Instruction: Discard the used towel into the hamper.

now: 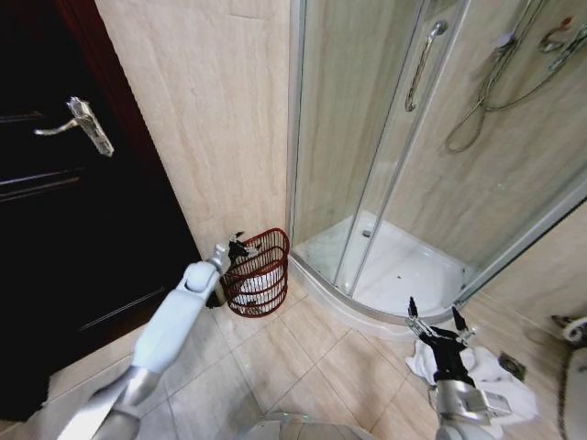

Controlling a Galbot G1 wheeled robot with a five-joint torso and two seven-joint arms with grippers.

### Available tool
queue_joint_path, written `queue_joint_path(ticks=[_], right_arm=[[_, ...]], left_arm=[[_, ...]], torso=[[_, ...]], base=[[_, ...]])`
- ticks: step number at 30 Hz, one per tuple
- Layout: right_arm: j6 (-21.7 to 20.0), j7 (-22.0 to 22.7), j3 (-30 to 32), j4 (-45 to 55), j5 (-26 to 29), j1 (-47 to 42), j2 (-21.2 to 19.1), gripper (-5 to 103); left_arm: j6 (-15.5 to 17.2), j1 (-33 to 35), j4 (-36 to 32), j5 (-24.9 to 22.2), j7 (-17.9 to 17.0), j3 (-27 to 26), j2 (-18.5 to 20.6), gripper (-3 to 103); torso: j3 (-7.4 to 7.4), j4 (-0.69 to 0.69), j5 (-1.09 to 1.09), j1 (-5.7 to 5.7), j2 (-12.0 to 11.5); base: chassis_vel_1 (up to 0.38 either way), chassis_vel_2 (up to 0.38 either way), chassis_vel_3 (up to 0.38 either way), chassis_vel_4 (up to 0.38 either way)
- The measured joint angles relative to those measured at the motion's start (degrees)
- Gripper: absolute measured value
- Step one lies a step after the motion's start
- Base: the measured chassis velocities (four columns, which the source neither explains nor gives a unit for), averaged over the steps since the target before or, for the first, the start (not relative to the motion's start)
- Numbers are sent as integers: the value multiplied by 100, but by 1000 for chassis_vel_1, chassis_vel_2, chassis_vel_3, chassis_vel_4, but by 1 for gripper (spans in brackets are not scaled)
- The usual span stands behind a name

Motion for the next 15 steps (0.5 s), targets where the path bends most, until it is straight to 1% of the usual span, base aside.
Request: queue_joint_path(ticks=[1,2,3,4,5,7,8,9,10,12,13,15], right_arm=[[0,0,0,0,0,0,0,100],[-20,7,-12,34,-1,4,-1,100],[-53,30,-29,100,-2,12,-6,100],[-93,47,-40,184,-1,15,-14,100],[-93,47,-40,184,-1,15,-14,100],[-186,53,-52,307,4,15,-26,100],[-253,55,-64,377,7,21,-27,100],[-253,55,-64,377,7,21,-27,100],[-369,57,-81,482,15,35,-21,100],[-587,66,-116,681,50,56,5,100],[-587,66,-116,681,50,56,5,100],[-742,104,-190,873,30,65,56,100]], left_arm=[[0,0,0,0,0,0,0,100],[-94,163,-124,10,-50,-136,-42,100],[-238,459,-343,98,-128,-411,-139,100],[-425,796,-617,166,-319,-693,-263,100],[-425,796,-617,166,-319,-693,-263,100],[-760,1352,-974,136,-830,-997,-440,100],[-897,1625,-1141,124,-1009,-1135,-511,100],[-897,1625,-1141,124,-1009,-1135,-511,100],[-1014,1927,-1353,122,-1117,-1344,-578,100],[-1045,2398,-1752,127,-1135,-1720,-695,100],[-1045,2398,-1752,127,-1135,-1720,-695,100],[-1123,2783,-2048,107,-1139,-1965,-772,100]], torso=[[0,0,0,0,0],[0,0,1,0,0],[0,2,1,0,0],[0,2,0,0,0],[0,2,0,0,0],[0,2,1,0,0],[0,2,-2,0,0],[0,2,-2,0,0],[0,1,0,0,0],[0,3,1,-1,0],[0,3,1,-1,0],[-1,3,0,-1,0]], base=[[0,0,0,0],[0,0,0,0],[0,0,0,0],[0,0,0,0],[0,0,0,0],[0,0,0,0],[0,0,0,0],[0,0,0,0],[0,0,0,0],[0,0,0,0],[0,0,0,0],[0,0,0,0]])
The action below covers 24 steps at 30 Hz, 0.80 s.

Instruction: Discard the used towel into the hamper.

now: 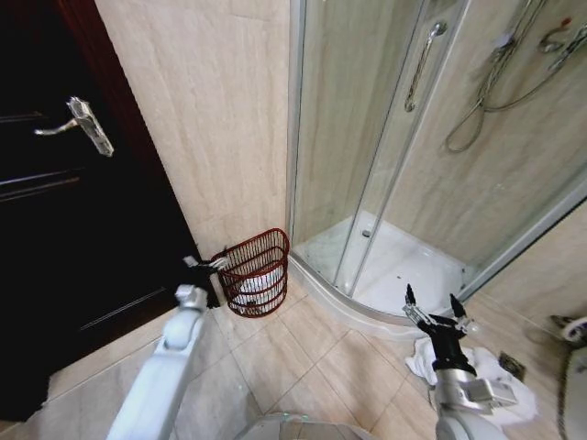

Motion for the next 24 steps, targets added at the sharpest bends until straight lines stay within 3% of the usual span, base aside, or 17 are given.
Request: queue_joint_path(ticks=[7,24], right_arm=[[-250,52,-151,283,-259,-69,86,100],[-410,91,-110,349,-428,-66,1,100]], left_arm=[[-294,448,-238,-102,10,-149,-35,100],[-376,419,-233,-110,65,-82,45,100]], torso=[[0,-2,0,0,0],[1,-2,0,1,0]], base=[[0,0,0,0],[0,0,0,0]])
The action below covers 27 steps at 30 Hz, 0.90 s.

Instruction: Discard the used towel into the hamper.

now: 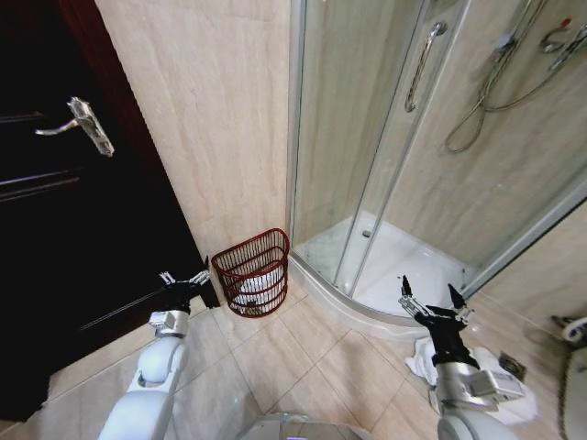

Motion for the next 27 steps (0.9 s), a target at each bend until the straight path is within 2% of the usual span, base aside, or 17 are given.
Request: queue_joint_path(ticks=[27], right_arm=[[58,-8,104,-150,36,8,-96,100]], left_arm=[[-62,15,48,133,24,70,-50,100]], torso=[[0,0,-1,0,-1]], base=[[-17,-19,18,17]])
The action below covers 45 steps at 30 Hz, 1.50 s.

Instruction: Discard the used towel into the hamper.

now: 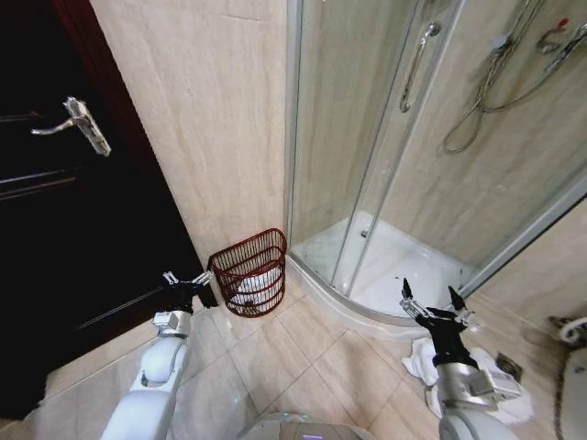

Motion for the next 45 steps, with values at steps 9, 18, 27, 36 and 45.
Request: queue_joint_path(ticks=[9,18,27,36,45], right_arm=[[29,2,14,-3,24,-15,-17,100],[64,4,77,-5,103,-55,-42,100],[68,3,80,-24,110,-48,-37,100],[72,1,82,-33,104,-48,-20,100],[100,-4,78,-37,68,-53,27,100]], left_arm=[[-15,18,-11,12,0,0,-2,100],[-30,35,-12,67,4,28,-6,100],[-66,36,30,103,6,57,-2,100],[-56,27,23,84,8,81,14,100],[-53,-3,50,57,26,102,65,100]], torso=[[0,1,1,0,0],[0,0,1,0,0],[0,0,1,0,0],[0,0,1,0,0],[0,0,0,0,0]], base=[[-70,-68,68,77],[-62,-58,64,52],[-62,-64,64,58],[-61,-65,59,67],[-76,-67,74,67]])
